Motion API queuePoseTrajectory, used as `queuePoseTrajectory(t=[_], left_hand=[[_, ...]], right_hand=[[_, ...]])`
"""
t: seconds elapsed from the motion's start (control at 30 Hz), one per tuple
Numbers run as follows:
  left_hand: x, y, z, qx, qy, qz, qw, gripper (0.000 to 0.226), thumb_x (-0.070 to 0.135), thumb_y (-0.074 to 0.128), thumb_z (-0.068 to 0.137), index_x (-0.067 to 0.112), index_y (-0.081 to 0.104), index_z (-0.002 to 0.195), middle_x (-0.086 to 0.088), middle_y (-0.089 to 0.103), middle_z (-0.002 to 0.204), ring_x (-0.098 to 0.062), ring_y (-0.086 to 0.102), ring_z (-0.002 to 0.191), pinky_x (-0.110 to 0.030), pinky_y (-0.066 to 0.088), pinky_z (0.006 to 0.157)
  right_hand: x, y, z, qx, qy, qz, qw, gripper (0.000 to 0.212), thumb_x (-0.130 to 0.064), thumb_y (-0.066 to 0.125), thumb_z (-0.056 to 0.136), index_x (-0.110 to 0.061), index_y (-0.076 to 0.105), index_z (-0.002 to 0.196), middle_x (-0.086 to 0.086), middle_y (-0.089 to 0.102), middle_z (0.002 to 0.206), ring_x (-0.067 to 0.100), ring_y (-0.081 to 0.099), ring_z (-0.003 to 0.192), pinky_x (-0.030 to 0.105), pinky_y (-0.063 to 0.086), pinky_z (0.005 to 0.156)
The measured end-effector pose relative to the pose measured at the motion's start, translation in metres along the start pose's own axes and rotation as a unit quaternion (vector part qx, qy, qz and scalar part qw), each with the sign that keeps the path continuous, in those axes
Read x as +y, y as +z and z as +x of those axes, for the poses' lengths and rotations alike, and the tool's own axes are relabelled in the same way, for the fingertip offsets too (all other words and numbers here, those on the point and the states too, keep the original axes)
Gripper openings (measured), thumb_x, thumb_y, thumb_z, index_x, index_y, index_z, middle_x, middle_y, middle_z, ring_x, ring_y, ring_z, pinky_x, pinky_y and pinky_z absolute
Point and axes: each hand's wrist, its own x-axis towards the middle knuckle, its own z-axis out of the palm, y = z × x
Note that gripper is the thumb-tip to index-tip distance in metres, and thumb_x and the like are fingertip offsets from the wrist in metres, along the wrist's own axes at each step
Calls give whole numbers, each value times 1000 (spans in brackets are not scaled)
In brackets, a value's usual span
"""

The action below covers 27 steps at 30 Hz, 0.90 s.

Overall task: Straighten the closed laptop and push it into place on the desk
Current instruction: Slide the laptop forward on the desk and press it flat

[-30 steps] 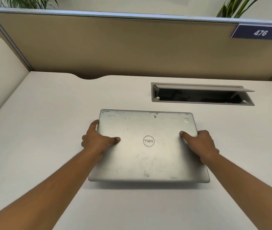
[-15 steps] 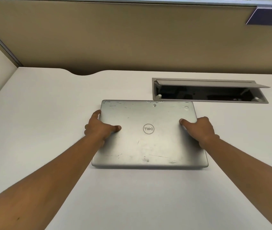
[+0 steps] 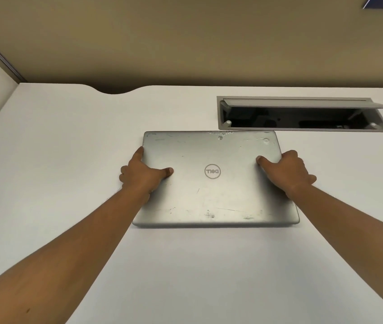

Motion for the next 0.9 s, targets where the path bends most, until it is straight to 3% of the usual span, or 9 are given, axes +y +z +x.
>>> queuePoseTrajectory(t=[0.17, 0.3, 0.43, 0.57, 0.7, 0.9], left_hand=[[-2, 3, -8, 29, 27, 51, 998, 102, 52, 83, 59, 35, 32, 146, -12, 42, 136, -35, 40, 128, -49, 43, 101], [-2, 8, -19, 112, 167, 120, 972, 81, 45, 81, 67, 24, 48, 138, -9, 48, 132, -31, 44, 124, -44, 36, 103], [0, 22, -26, 96, 304, 157, 935, 65, 37, 72, 79, 17, 50, 136, -8, 50, 139, -29, 44, 128, -41, 33, 105], [-3, 40, -28, 38, 337, 198, 920, 66, 47, 52, 92, 13, 35, 147, -6, 26, 161, -23, 22, 148, -41, 21, 118], [-13, 49, -28, 14, 372, 259, 891, 57, 37, 33, 101, 11, 26, 151, -7, 18, 164, -22, 12, 151, -38, 11, 122], [-13, 51, -32, 17, 360, 287, 888, 54, 31, 26, 102, 11, 21, 153, -7, 16, 164, -21, 9, 151, -37, 7, 123]], right_hand=[[2, -3, -10, 53, -66, -66, 994, 70, -65, 53, 80, -5, 52, 117, 17, 59, 115, 40, 58, 105, 48, 38, 90], [-3, 4, -26, 118, -200, -87, 969, 69, -50, 56, 87, -3, 41, 135, 24, 51, 124, 42, 52, 111, 48, 45, 90], [-16, 12, -33, 63, -297, -90, 948, 69, -44, 53, 91, -5, 35, 146, 19, 38, 150, 35, 34, 139, 45, 29, 115], [-26, 24, -40, 35, -363, -83, 927, 62, -37, 48, 97, -6, 34, 148, 13, 30, 159, 28, 20, 149, 39, 14, 122], [-25, 33, -42, 22, -370, -88, 925, 61, -37, 40, 100, -8, 28, 151, 11, 23, 162, 25, 14, 151, 37, 9, 123], [-19, 40, -42, 15, -351, -90, 932, 60, -38, 31, 101, -8, 24, 153, 11, 21, 163, 26, 13, 151, 38, 8, 123]])
